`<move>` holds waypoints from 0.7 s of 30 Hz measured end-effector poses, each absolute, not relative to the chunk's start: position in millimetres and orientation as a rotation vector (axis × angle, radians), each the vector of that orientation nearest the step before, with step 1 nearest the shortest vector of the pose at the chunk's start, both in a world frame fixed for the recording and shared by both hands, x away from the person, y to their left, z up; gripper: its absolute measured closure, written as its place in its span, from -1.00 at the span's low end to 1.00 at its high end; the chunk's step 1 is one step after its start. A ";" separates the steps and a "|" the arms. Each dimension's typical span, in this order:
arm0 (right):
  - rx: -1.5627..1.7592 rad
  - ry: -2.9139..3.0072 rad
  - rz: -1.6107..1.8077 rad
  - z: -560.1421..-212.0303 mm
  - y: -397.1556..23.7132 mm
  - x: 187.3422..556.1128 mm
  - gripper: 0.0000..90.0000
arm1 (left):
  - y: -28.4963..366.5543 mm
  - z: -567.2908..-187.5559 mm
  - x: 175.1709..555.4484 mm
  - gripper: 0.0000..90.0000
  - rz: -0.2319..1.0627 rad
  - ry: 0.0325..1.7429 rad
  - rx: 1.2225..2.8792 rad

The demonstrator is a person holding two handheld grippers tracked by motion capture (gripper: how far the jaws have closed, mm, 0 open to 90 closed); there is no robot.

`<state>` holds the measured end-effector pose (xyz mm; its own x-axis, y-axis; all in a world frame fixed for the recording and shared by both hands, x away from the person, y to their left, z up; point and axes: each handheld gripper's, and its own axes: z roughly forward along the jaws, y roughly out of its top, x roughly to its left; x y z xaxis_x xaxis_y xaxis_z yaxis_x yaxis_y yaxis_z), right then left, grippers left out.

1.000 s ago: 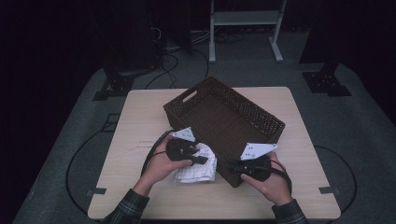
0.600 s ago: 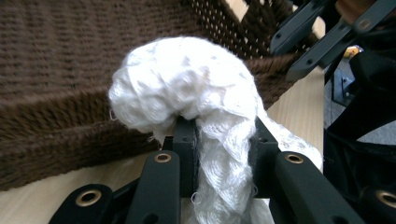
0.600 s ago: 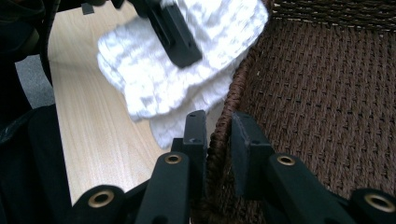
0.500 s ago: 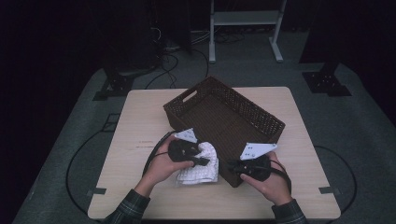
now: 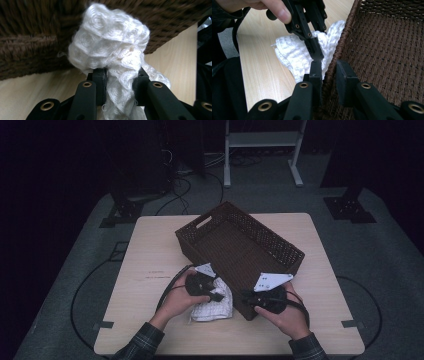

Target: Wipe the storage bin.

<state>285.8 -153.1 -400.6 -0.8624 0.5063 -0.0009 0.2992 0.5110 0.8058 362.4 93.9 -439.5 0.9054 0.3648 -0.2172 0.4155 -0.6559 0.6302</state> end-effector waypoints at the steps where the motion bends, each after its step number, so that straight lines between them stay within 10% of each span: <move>1: 0.678 2.519 1.270 -400.3 -153.3 285.6 0.67 | 93.7 -441.9 363.3 0.56 -0.090 0.559 2.359; 21: 0.671 2.563 1.345 -389.2 -172.9 280.9 0.92 | 96.0 -431.4 358.8 0.56 -0.089 0.536 2.338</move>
